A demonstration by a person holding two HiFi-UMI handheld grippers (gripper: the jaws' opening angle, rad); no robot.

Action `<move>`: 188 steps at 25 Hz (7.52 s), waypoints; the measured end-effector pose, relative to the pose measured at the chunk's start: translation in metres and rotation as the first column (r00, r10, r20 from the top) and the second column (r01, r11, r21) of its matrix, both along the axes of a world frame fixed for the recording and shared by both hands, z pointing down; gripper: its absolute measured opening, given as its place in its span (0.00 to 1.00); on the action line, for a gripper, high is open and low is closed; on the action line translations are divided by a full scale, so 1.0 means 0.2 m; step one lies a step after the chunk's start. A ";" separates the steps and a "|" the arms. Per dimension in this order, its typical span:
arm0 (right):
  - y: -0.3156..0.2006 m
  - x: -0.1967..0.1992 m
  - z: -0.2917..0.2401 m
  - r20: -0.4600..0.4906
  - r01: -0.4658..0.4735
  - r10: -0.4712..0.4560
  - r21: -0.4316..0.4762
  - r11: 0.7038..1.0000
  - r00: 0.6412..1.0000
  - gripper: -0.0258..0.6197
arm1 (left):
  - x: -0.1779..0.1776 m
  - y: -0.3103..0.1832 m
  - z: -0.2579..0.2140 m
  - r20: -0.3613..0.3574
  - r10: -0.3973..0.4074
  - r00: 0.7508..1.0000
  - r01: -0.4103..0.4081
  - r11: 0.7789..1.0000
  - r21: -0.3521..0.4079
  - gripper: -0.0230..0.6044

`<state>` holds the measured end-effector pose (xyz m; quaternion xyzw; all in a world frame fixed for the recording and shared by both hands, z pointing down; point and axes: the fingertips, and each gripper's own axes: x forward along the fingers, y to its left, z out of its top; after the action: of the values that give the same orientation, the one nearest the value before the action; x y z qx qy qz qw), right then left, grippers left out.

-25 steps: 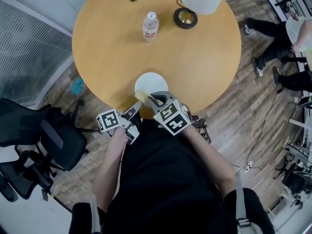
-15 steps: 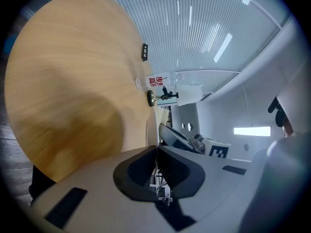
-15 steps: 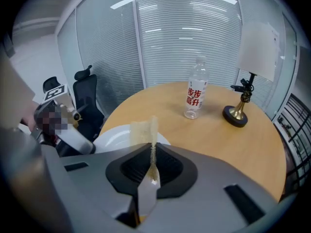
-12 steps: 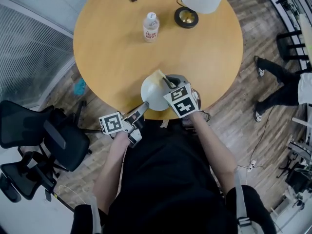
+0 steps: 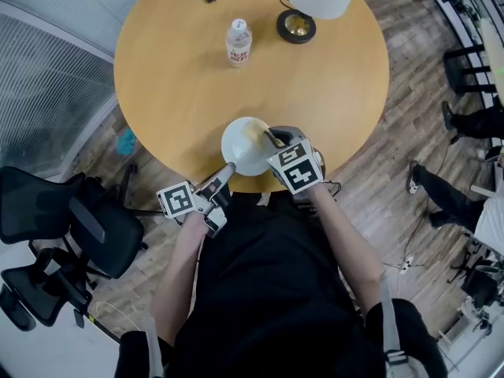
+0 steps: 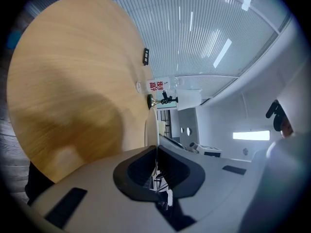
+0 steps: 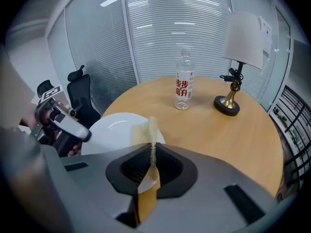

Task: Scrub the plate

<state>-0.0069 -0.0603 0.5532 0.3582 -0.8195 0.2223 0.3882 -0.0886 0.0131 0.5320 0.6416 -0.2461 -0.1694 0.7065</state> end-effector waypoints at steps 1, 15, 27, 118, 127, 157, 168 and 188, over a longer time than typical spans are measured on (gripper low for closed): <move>0.03 -0.03 -0.01 0.010 0.010 -0.010 -0.008 1.000 1.000 0.09 | 0.00 -0.01 0.00 0.001 -0.007 1.000 0.007 1.000 -0.007 0.07; 0.34 -0.24 -0.04 0.186 0.095 -0.069 -0.134 0.986 0.980 0.09 | -0.06 -0.09 0.07 0.016 -0.108 0.994 0.108 0.993 -0.043 0.07; 0.24 0.01 0.12 0.055 0.037 -0.025 -0.227 0.973 0.998 0.09 | -0.03 -0.04 0.03 0.034 -0.019 0.999 0.019 1.000 -0.006 0.07; -0.07 0.78 -0.10 0.291 -0.129 0.189 -0.214 0.968 0.938 0.09 | 0.44 -0.12 0.08 0.037 -0.204 0.978 0.207 0.975 -0.081 0.08; -0.06 1.28 -0.26 0.368 -0.226 0.290 -0.208 0.952 0.884 0.09 | 0.67 -0.23 0.19 0.079 -0.329 0.941 0.336 0.934 -0.121 0.08; 0.19 1.73 -0.31 0.447 -0.175 0.256 -0.214 0.961 0.857 0.09 | 0.78 -0.14 0.48 0.383 -0.562 0.733 0.659 0.725 -0.199 0.35; 0.56 1.66 -0.30 0.449 -0.210 0.302 -0.243 0.947 0.841 0.09 | 0.83 0.21 0.06 0.046 -0.625 0.779 0.625 0.770 -0.124 0.41; 1.36 1.60 -0.74 0.593 -0.019 0.014 0.002 1.000 0.805 0.09 | 1.00 1.12 -0.83 0.304 -0.416 0.857 0.116 0.731 0.672 0.06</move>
<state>0.3127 0.2108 0.4048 0.2797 -0.8974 0.3231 0.1099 0.1105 0.2380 0.3670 0.8183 -0.4175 -0.1964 0.3428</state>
